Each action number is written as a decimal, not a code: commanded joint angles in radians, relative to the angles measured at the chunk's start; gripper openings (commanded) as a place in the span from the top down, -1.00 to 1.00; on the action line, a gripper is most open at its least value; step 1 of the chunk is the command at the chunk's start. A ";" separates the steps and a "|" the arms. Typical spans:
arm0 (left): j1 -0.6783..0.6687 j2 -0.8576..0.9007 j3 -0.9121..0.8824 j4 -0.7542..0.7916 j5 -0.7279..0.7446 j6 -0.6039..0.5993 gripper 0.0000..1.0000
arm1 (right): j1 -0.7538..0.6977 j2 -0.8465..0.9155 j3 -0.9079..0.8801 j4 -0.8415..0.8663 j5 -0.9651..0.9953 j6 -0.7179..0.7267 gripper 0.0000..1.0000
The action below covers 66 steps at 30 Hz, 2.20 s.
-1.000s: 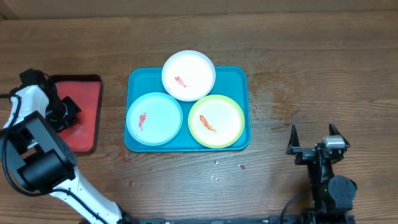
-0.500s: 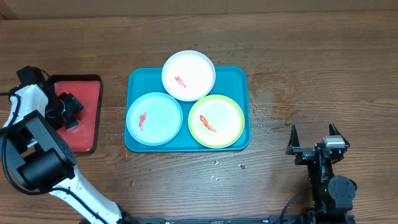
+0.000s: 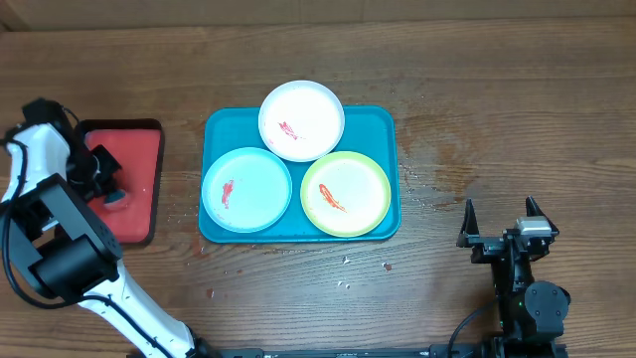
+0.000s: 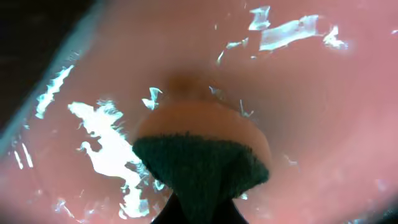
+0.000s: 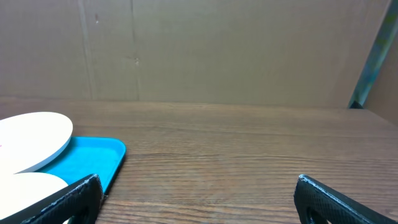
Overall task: Clean dirty plates on tray and stack at the side
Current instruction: 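Dip and rub the sponge in the red tray's water with left gripper, then carry the sponge with the left gripper onto the light blue plate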
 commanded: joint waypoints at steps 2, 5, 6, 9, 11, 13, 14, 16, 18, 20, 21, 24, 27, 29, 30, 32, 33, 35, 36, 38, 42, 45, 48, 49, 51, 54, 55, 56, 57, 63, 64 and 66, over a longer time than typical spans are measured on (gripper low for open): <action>-0.001 -0.003 0.215 -0.158 0.012 -0.016 0.91 | -0.002 -0.011 -0.010 0.006 0.002 -0.001 -1.00; -0.001 -0.003 0.283 -0.224 0.012 -0.038 0.91 | -0.002 -0.011 -0.010 0.006 0.002 -0.001 -1.00; -0.002 -0.003 0.291 -0.230 0.013 -0.041 0.91 | -0.002 -0.011 -0.010 0.006 0.002 -0.001 -1.00; -0.002 0.000 0.274 -0.224 0.013 -0.041 0.91 | -0.002 -0.011 -0.010 0.006 0.002 -0.001 -1.00; -0.002 0.000 0.199 -0.166 0.012 -0.055 0.91 | -0.002 -0.011 -0.010 0.006 0.002 -0.001 -1.00; -0.003 0.003 0.113 -0.090 0.015 -0.079 0.91 | -0.002 -0.011 -0.010 0.006 0.002 0.000 -1.00; -0.003 0.005 0.060 -0.043 0.024 -0.086 0.91 | -0.002 -0.011 -0.010 0.006 0.002 -0.001 -1.00; -0.002 0.005 -0.005 -0.006 0.069 -0.068 0.92 | -0.002 -0.011 -0.010 0.006 0.002 -0.001 -1.00; -0.001 0.000 0.018 -0.039 0.092 -0.042 0.92 | -0.002 -0.011 -0.010 0.006 0.002 -0.001 -1.00; -0.001 -0.011 0.082 -0.111 0.098 -0.040 0.92 | -0.002 -0.011 -0.010 0.006 0.002 -0.001 -1.00; -0.001 -0.018 0.118 -0.151 0.097 -0.040 0.92 | -0.002 -0.011 -0.010 0.006 0.002 -0.001 -1.00; -0.003 -0.042 0.214 -0.244 0.094 -0.040 0.91 | -0.002 -0.011 -0.010 0.006 0.002 -0.001 -1.00; -0.003 -0.084 0.244 -0.266 0.061 -0.041 0.92 | -0.002 -0.011 -0.010 0.006 0.002 -0.001 -1.00; -0.003 -0.100 0.242 -0.261 0.043 -0.050 0.92 | -0.002 -0.011 -0.010 0.006 0.002 -0.001 -1.00; -0.003 -0.100 0.237 -0.257 0.032 -0.056 0.91 | -0.002 -0.011 -0.010 0.006 0.002 -0.001 -1.00; -0.003 -0.096 0.196 -0.228 0.011 -0.056 0.92 | -0.002 -0.011 -0.010 0.006 0.002 -0.001 -1.00; -0.003 -0.094 0.159 -0.199 0.004 -0.056 0.92 | -0.002 -0.011 -0.010 0.006 0.002 -0.001 -1.00; -0.003 -0.092 0.065 -0.106 0.005 -0.056 0.92 | -0.002 -0.011 -0.010 0.006 0.002 -0.001 -1.00; -0.003 -0.092 0.016 -0.057 0.011 -0.056 0.92 | -0.002 -0.011 -0.010 0.006 0.002 0.000 -1.00; -0.003 -0.092 -0.045 -0.007 0.012 -0.056 0.91 | -0.002 -0.011 -0.010 0.006 0.002 -0.001 -1.00; -0.001 -0.097 -0.037 -0.023 0.011 -0.030 0.92 | -0.002 -0.011 -0.010 0.006 0.002 -0.001 -1.00; -0.001 -0.105 0.074 -0.139 0.012 -0.014 0.92 | -0.002 -0.011 -0.010 0.006 0.002 -0.001 -1.00; -0.003 -0.114 0.219 -0.273 0.082 -0.017 0.91 | -0.002 -0.011 -0.010 0.006 0.002 -0.001 -1.00; -0.004 -0.121 0.264 -0.315 0.135 -0.008 0.92 | -0.002 -0.011 -0.010 0.006 0.002 -0.001 -1.00; -0.010 -0.145 0.320 -0.372 0.241 0.039 0.92 | -0.002 -0.011 -0.010 0.006 0.002 -0.001 -1.00; -0.032 -0.205 0.335 -0.412 0.332 0.094 0.91 | -0.002 -0.011 -0.010 0.006 0.002 -0.001 -1.00; -0.047 -0.225 0.331 -0.422 0.331 0.094 0.92 | -0.002 -0.011 -0.010 0.006 0.002 -0.001 -1.00; -0.058 -0.235 0.327 -0.428 0.331 0.095 0.92 | -0.002 -0.011 -0.010 0.006 0.002 -0.001 -1.00; -0.074 -0.245 0.321 -0.438 0.331 0.095 0.92 | -0.002 -0.011 -0.010 0.006 0.002 -0.001 -1.00; -0.270 -0.247 0.195 -0.473 0.338 0.155 0.92 | -0.002 -0.011 -0.010 0.006 0.002 -0.001 -1.00; -0.310 -0.247 0.155 -0.449 0.338 0.155 0.91 | -0.002 -0.011 -0.010 0.006 0.002 -0.001 -1.00; -0.382 -0.247 0.078 -0.394 0.337 0.151 0.91 | -0.002 -0.011 -0.010 0.006 0.002 -0.001 -1.00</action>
